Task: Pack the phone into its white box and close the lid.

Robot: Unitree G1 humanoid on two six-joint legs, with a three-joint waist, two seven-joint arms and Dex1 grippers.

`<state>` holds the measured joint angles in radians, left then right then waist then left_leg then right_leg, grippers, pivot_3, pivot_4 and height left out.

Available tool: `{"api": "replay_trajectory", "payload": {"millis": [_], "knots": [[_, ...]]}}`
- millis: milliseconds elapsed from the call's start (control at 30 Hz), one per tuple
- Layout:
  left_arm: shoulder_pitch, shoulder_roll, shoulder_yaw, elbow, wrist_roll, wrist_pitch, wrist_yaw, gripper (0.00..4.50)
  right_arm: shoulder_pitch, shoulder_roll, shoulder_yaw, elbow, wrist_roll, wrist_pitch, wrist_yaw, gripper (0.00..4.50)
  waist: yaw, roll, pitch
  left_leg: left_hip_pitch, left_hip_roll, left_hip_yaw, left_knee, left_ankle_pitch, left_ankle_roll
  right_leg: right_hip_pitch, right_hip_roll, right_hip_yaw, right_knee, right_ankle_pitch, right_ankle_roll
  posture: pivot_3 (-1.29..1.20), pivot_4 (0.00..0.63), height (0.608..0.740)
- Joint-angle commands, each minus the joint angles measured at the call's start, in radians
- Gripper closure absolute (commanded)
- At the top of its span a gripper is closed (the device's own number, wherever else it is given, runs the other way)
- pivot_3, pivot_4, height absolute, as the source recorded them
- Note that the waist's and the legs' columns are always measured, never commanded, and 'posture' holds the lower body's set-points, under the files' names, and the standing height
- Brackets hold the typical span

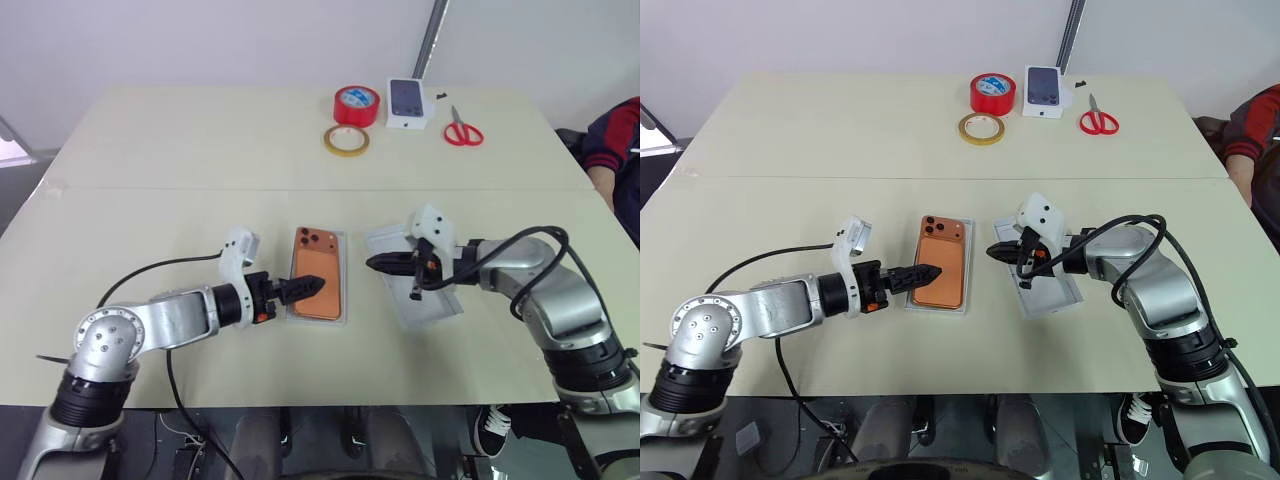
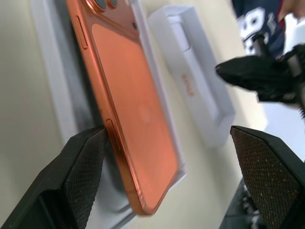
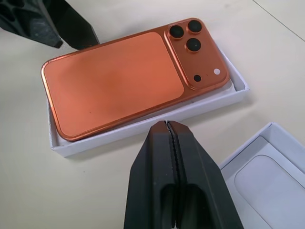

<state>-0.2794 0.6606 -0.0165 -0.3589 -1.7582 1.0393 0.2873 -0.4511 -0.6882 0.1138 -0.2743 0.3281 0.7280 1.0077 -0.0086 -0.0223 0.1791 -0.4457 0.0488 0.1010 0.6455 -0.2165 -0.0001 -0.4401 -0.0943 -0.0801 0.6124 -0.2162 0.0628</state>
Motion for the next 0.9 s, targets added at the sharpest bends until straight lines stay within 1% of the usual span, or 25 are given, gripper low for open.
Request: {"api": "replay_trajectory", "payload": {"millis": [33,233,267,333,367,433,567,600,633,667,767,900], "knots": [[-0.013,0.041,0.03,-0.035,0.013,0.002,-0.053,0.22,-0.02,-0.016,-0.001,-0.026,0.007,-0.014,-0.002,4.5,0.0,0.0,0.0,0.0,0.0,0.0,0.0,0.0,0.0,0.0,0.0,0.0,0.0,0.0,0.0,0.0,0.15,0.74],[-0.017,0.101,0.052,-0.034,0.047,-0.005,-0.098,0.22,-0.028,-0.014,0.011,-0.022,-0.001,-0.02,-0.003,4.5,0.0,0.001,0.002,-0.001,0.0,0.0,0.0,0.0,0.0,-0.001,0.0,0.0,0.0,0.0,0.0,0.0,0.15,0.74],[-0.018,0.112,0.058,-0.038,0.076,-0.008,-0.111,0.22,-0.031,-0.013,0.016,-0.019,-0.006,-0.022,-0.006,4.5,0.0,0.001,0.002,-0.001,0.0,0.0,0.0,0.0,0.0,-0.001,0.0,0.0,0.0,0.0,0.0,0.0,0.15,0.74],[-0.012,0.156,0.075,-0.051,0.235,-0.036,-0.161,0.22,-0.059,-0.015,0.054,-0.004,-0.056,-0.022,-0.037,4.5,-0.002,0.002,0.003,-0.001,0.0,0.0,0.0,0.0,0.0,-0.001,0.0,0.0,0.0,0.0,0.0,0.0,0.15,0.74],[-0.009,0.184,0.07,-0.055,0.325,-0.047,-0.184,0.44,-0.075,-0.015,0.072,0.007,-0.082,-0.023,-0.056,4.5,-0.004,0.002,0.003,-0.001,0.0,0.0,0.0,0.0,0.0,-0.002,0.0,0.0,0.0,0.0,0.0,0.0,0.15,0.74],[0.002,0.218,0.059,-0.064,0.467,-0.083,-0.243,1.05,-0.107,-0.006,0.098,0.031,-0.108,0.009,-0.084,4.5,-0.004,0.003,0.004,-0.001,0.0,0.001,-0.001,0.0,0.0,-0.002,0.0,0.0,0.0,0.0,0.0,0.0,0.15,0.74],[0.01,0.236,0.032,-0.054,0.643,-0.12,-0.357,3.18,-0.141,-0.008,0.15,0.025,-0.145,0.028,-0.091,4.5,0.003,0.004,0.004,-0.002,0.0,0.001,-0.003,0.0,0.0,-0.005,-0.001,0.0,-0.002,0.0,0.0,0.0,0.15,0.74],[0.0,0.244,-0.001,-0.049,0.706,-0.128,-0.392,3.75,-0.154,-0.018,0.184,0.021,-0.176,0.028,-0.093,4.5,0.004,0.004,0.004,-0.004,0.0,0.001,-0.003,0.0,0.0,-0.006,-0.001,0.0,-0.003,0.0,0.0,0.0,0.15,0.74],[-0.007,0.246,-0.022,-0.046,0.756,-0.133,-0.421,4.2,-0.163,-0.025,0.207,0.019,-0.198,0.028,-0.094,4.5,0.003,0.004,0.004,-0.006,0.0,0.001,-0.003,-0.001,0.0,-0.006,-0.001,0.0,-0.003,0.0,0.0,0.0,0.15,0.74],[-0.014,0.243,-0.039,-0.042,0.795,-0.136,-0.447,4.43,-0.167,-0.033,0.229,0.016,-0.219,0.023,-0.093,4.5,0.004,0.004,0.004,-0.008,0.0,0.002,-0.003,-0.001,0.0,-0.008,-0.001,0.0,-0.003,0.0,0.0,0.0,0.15,0.74],[-0.066,0.224,-0.142,-0.027,0.92,-0.137,-0.537,4.43,-0.179,-0.023,0.279,0.011,-0.265,0.02,-0.106,4.5,0.007,0.003,0.004,-0.018,-0.001,0.002,0.0,0.0,0.001,-0.018,0.0,0.0,0.0,0.0,0.0,0.0,0.15,0.74],[-0.132,0.172,-0.243,0.002,1.035,-0.13,-0.63,4.43,-0.186,-0.017,0.335,0.019,-0.321,0.008,-0.11,4.5,0.02,0.003,0.004,-0.019,-0.001,0.003,0.002,0.002,0.003,-0.018,0.005,0.0,0.001,0.001,0.001,0.0,0.15,0.74]]}}
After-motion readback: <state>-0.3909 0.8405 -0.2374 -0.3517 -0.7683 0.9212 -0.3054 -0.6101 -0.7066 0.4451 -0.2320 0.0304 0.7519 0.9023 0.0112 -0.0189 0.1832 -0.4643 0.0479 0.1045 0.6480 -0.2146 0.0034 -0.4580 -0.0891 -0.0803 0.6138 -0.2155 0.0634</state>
